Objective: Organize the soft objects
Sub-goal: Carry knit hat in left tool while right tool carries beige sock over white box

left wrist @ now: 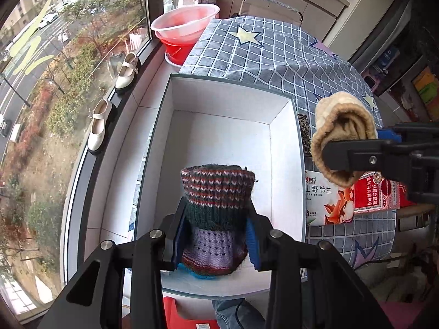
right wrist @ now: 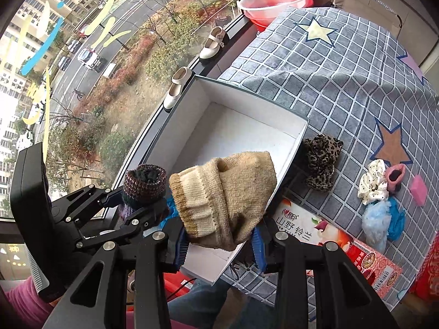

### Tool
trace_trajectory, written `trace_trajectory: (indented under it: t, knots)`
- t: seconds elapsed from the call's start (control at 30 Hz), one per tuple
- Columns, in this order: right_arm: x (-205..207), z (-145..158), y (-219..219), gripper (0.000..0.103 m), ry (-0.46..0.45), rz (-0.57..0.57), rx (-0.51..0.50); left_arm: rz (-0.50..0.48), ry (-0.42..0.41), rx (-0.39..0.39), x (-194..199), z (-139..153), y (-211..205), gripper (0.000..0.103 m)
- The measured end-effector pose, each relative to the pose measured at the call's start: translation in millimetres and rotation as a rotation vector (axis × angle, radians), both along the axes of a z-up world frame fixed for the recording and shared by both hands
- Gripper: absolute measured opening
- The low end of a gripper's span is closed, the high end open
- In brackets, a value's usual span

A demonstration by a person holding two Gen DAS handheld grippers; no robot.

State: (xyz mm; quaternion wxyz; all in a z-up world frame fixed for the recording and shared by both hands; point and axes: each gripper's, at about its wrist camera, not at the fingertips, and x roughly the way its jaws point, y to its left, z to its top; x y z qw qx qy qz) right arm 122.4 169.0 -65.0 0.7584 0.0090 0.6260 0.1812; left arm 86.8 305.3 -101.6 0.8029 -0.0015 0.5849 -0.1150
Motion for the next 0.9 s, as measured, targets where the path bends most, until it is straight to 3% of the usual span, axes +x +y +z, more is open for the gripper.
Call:
trace_trajectory:
  t: [0.9]
  knots:
    - [24, -19, 4, 0.039, 0.036, 0.002, -0.014, 0.015, 0.02, 0.004, 12, -9, -1, 0.04]
